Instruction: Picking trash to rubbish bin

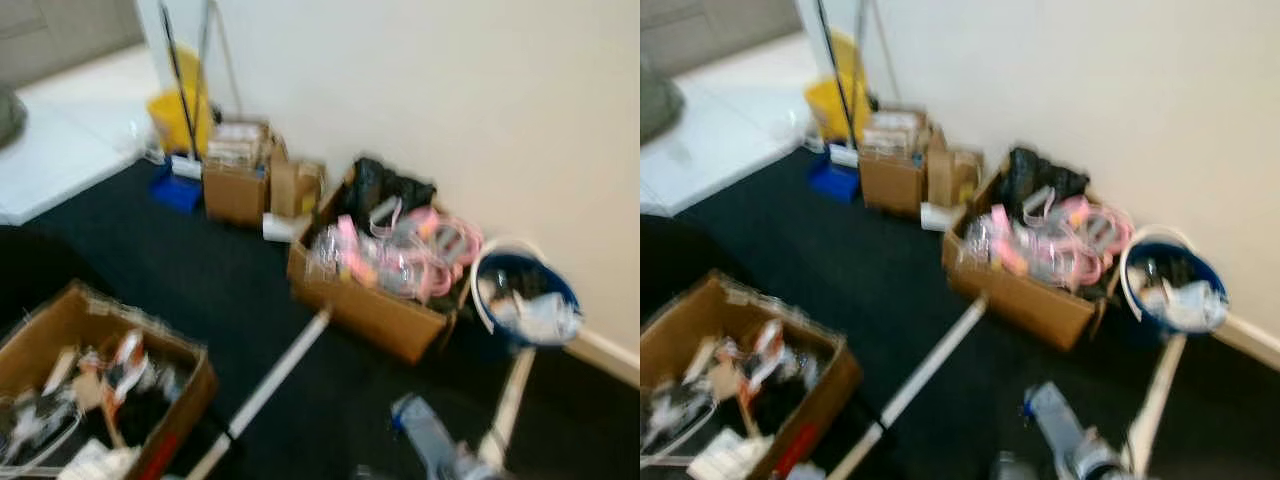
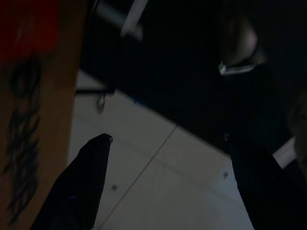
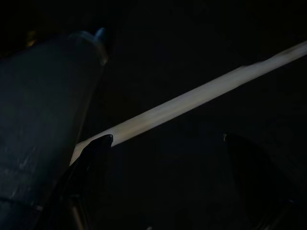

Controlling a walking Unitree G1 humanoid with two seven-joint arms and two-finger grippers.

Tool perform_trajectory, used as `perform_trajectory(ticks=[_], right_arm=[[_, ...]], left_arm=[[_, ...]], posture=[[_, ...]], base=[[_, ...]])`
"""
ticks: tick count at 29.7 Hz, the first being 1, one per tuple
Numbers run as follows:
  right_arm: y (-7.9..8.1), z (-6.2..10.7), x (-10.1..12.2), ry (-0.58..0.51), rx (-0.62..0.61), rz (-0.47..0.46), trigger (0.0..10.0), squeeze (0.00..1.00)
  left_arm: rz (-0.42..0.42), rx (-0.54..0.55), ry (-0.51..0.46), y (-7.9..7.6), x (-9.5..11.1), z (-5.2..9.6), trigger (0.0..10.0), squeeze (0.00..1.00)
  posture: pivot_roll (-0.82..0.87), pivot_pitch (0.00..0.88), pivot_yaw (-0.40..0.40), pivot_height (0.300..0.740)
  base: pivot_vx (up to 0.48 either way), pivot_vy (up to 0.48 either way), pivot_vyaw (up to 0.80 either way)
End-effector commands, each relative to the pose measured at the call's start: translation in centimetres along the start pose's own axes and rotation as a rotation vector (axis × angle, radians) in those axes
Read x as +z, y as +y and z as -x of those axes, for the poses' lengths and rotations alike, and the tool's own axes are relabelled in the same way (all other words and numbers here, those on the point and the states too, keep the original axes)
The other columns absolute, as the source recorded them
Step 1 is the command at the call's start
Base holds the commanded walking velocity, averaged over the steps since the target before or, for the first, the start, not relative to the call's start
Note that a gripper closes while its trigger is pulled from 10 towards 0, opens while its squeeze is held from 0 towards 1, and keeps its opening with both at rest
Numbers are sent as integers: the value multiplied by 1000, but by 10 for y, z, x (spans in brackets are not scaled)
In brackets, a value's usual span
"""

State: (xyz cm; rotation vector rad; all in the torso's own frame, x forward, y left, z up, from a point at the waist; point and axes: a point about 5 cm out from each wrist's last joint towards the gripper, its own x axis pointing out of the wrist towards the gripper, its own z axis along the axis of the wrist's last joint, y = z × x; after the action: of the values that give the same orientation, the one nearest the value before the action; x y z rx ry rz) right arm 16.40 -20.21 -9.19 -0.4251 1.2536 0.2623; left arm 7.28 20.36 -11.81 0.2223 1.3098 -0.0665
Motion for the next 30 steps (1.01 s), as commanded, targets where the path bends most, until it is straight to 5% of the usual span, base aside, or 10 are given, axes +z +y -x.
perform_trajectory(ticks=[1, 11, 22, 30], right_arm=[[6, -1, -1, 1, 18, -8, 10000, 0], [6, -1, -2, 8, 21, -4, 10000, 0], [5, -1, -3, 8, 18, -27, 10000, 0], [4, -1, -1, 1, 15, -20, 10000, 0]], left_arm=[[16, 11, -41, 4, 9, 0, 10000, 0], [15, 8, -40, 4, 9, 0, 10000, 0], [11, 3, -41, 2, 10, -1, 10000, 0], [9, -1, -41, 1, 10, -1, 10000, 0]], posture=[[78, 16, -8, 740], [73, 16, -5, 740], [73, 16, -5, 740], [66, 14, -5, 740]], base=[[0, -465, 0], [0, -466, 0], [0, -465, -749], [0, -465, 0]])
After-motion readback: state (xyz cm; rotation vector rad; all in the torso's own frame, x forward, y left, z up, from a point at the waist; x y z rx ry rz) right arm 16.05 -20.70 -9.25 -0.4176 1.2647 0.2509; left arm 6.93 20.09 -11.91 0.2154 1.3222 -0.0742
